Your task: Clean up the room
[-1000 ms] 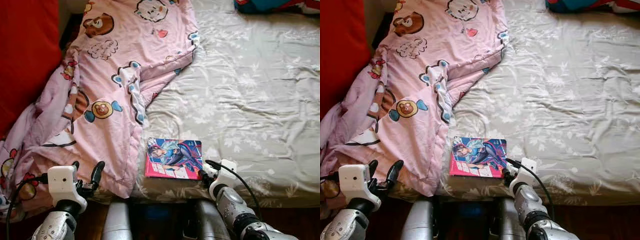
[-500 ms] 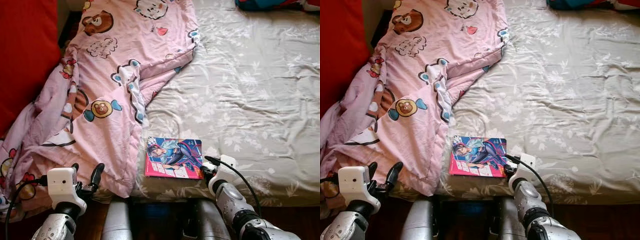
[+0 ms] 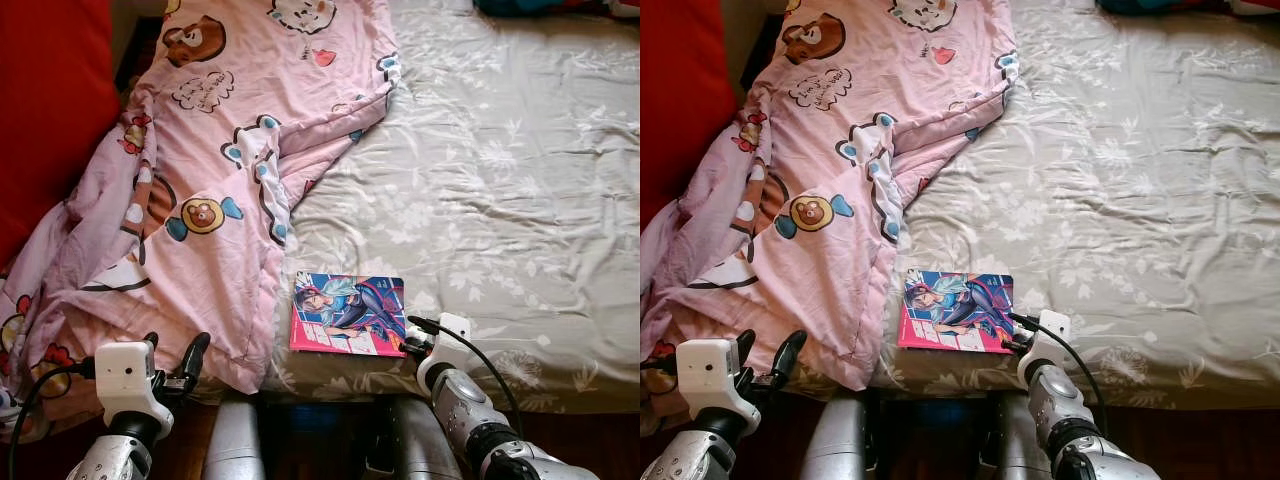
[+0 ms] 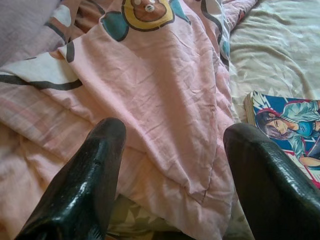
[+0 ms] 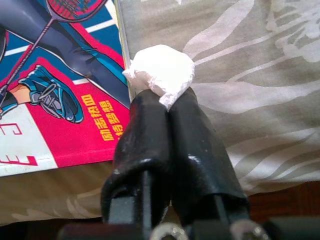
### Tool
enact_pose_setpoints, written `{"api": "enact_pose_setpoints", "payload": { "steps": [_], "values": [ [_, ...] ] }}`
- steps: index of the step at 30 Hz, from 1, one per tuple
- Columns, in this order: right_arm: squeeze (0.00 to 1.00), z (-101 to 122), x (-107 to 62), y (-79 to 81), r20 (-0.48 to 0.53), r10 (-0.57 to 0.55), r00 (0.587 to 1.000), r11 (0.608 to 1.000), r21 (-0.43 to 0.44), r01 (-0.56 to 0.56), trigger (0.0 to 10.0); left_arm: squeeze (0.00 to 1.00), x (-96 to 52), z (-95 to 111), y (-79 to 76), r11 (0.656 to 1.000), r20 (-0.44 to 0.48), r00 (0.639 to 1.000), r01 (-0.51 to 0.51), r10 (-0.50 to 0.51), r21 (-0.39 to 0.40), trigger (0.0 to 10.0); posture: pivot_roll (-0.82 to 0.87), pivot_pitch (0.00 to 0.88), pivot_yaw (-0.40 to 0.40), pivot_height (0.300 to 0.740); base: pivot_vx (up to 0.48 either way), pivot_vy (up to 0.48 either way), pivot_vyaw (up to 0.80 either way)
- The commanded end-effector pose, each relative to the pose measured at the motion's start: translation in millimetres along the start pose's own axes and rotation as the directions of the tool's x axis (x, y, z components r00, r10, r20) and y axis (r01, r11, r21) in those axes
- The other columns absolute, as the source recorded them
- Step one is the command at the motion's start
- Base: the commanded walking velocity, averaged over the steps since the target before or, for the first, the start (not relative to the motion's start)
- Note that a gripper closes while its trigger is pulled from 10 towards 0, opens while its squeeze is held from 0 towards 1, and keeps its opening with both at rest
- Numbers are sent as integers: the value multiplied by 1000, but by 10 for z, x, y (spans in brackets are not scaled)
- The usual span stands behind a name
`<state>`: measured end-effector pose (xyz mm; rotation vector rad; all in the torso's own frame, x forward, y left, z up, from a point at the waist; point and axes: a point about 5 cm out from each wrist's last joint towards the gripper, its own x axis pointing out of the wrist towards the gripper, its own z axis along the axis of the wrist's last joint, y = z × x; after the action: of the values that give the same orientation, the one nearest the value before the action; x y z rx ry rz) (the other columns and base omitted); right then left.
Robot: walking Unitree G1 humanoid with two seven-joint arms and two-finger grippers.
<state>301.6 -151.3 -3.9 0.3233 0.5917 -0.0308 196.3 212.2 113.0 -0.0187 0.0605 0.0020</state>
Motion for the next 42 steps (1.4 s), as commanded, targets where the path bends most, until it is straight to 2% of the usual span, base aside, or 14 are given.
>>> {"api": "enact_pose_setpoints", "payload": {
  "steps": [1, 7, 12, 13, 17, 18, 19, 20, 24, 25, 27, 28, 32, 42],
  "values": [
    [0, -147, -37, -64, -39, -17, 999, 1000, -5, 17, 0, 0, -14, -49, 55, 999, -31, 999, -23, 24, 28, 10000, 253, 336, -54, 640, 0, 0, 0],
    [0, -111, -73, -206, 36, -55, 998, 998, 23, 54, 0, 0, 113, -14, 276, 992, 7, 993, -118, 117, 42, 10000, 233, 269, -57, 640, 0, 0, 0],
    [0, -115, -121, -306, 103, -72, 992, 997, 27, 70, 0, 0, 266, -60, 490, 961, 14, 968, -250, 250, 117, 10000, 209, 176, -64, 640, 0, 0, 0],
    [0, -144, -156, -348, 133, -70, 989, 997, 23, 68, 0, 0, 290, -118, 552, 954, 4, 961, -276, 277, 119, 10000, 198, 143, -69, 640, 0, 0, 0],
    [0, -184, -209, -413, 173, -78, 982, 997, 24, 75, 0, 0, 281, -307, 576, 956, -50, 960, -266, 274, 122, 10000, 168, 93, -71, 640, 0, 0, 0],
    [0, -218, -243, -448, 190, -84, 978, 996, 24, 80, 4902, 0, 261, -477, 559, 962, -109, 959, -248, 261, 115, 10000, 148, 60, -70, 640, 0, 0, 0],
    [0, -233, -258, -461, 197, -86, 977, 996, 24, 83, 4902, 0, 251, -549, 545, 965, -135, 958, -239, 253, 108, 10000, 148, 60, -70, 640, 0, 0, 0],
    [0, -299, -303, -507, 202, -94, 975, 995, 30, 90, 10000, 0, 219, -719, 502, 970, -187, 954, -218, 235, 108, 10000, 137, 41, -69, 640, 0, 0, 0],
    [0, -458, -379, -600, 168, -128, 978, 992, 35, 124, 10000, 0, 215, -1001, 368, 980, -273, 941, -188, 200, 72, 10000, 110, 0, -68, 640, 0, 0, 0],
    [0, -564, -415, -639, 128, -146, 981, 989, 31, 143, 10000, 0, 220, -1123, 282, 985, -311, 935, -157, 170, 66, 10000, 105, 0, -68, 640, 0, 0, 0],
    [0, -619, -436, -654, 111, -151, 982, 988, 32, 148, 10000, 0, 232, -1209, 229, 989, -341, 928, -137, 149, 57, 10000, 98, 0, -69, 640, 0, 0, 0],
    [0, -703, -455, -668, 67, -161, 985, 987, 26, 159, 10000, 0, 246, -1285, 200, 990, -367, 919, -127, 140, 59, 10000, 94, 0, -69, 640, 0, 0, 0],
    [0, -820, -464, -641, -17, -145, 989, 989, -38, 144, 10000, 0, 266, -1407, 169, 992, -426, 896, -108, 125, 63, 10000, 92, 0, -67, 649, 0, 0, 0],
    [0, -993, -484, -631, -165, -161, 973, 985, -83, 149, 10000, 0, 259, -1650, 61, 995, -569, 818, -39, 82, 87, 10000, 83, 0, -61, 709, 0, 0, 0]
  ]
}}
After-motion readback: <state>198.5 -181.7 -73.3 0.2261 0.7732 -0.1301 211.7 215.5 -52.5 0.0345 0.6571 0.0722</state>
